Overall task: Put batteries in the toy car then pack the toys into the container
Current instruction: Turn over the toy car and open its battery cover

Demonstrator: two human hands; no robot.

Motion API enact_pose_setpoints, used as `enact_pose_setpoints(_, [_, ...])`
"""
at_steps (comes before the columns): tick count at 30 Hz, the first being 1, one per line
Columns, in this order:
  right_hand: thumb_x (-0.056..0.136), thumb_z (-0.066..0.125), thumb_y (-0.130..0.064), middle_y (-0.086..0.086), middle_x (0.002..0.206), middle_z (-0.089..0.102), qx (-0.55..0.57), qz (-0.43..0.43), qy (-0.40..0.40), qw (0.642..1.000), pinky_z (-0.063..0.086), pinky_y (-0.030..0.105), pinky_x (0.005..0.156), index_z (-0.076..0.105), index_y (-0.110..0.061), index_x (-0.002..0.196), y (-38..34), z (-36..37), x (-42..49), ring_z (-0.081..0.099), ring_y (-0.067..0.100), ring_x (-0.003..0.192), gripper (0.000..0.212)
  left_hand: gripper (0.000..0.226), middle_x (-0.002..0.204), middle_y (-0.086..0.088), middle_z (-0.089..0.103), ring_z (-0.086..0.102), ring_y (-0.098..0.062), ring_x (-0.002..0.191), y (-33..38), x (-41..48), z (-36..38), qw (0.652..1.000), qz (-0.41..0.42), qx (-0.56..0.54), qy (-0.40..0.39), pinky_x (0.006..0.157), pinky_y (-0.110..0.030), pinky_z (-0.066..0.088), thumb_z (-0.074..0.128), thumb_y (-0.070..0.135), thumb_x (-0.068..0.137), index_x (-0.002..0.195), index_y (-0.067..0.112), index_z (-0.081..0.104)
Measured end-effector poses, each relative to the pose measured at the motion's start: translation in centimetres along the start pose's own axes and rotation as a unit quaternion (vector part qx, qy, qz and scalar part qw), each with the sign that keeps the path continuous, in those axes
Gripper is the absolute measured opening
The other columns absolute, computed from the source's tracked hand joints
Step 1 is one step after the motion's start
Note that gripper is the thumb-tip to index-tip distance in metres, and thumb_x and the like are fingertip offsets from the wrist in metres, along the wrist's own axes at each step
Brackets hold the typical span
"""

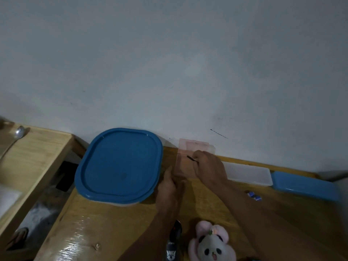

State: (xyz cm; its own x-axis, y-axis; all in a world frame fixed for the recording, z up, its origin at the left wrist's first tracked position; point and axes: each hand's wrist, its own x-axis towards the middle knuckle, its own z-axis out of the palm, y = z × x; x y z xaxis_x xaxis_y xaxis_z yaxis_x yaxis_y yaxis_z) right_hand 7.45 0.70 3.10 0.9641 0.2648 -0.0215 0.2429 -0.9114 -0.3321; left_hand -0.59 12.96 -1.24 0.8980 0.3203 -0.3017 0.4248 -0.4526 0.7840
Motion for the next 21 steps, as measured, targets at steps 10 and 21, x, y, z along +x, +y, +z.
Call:
enact_pose_setpoints(10, [0.089, 0.052, -0.012, 0.005, 0.099, 0.061, -0.006, -0.009, 0.008, 1.000, 0.045, 0.032, 0.070, 0.064, -0.014, 0.104, 2.9, -5.5, -7.4, 0.059, 0.025, 0.092, 0.019, 0.035, 0.125, -0.012, 0.057, 0.059, -0.030, 0.109, 3.7, -7.0, -0.6, 0.917, 0.249, 0.310, 0.038, 0.088, -0.037, 0.050, 0.059, 0.038, 0.092, 0.118, 0.015, 0.061])
enact_pose_setpoints(21, [0.091, 0.053, -0.022, 0.007, 0.098, 0.066, -0.053, 0.085, 0.049, 0.994, 0.042, 0.031, 0.067, 0.065, -0.015, 0.101, 6.3, -9.8, -21.0, 0.062, 0.026, 0.089, 0.017, 0.041, 0.140, -0.007, 0.047, 0.047, -0.025, 0.126, 6.6, -15.7, 0.5, 0.861, 0.370, 0.348, -0.031, 0.106, -0.037, 0.040, 0.042, 0.043, 0.100, 0.132, 0.019, 0.052])
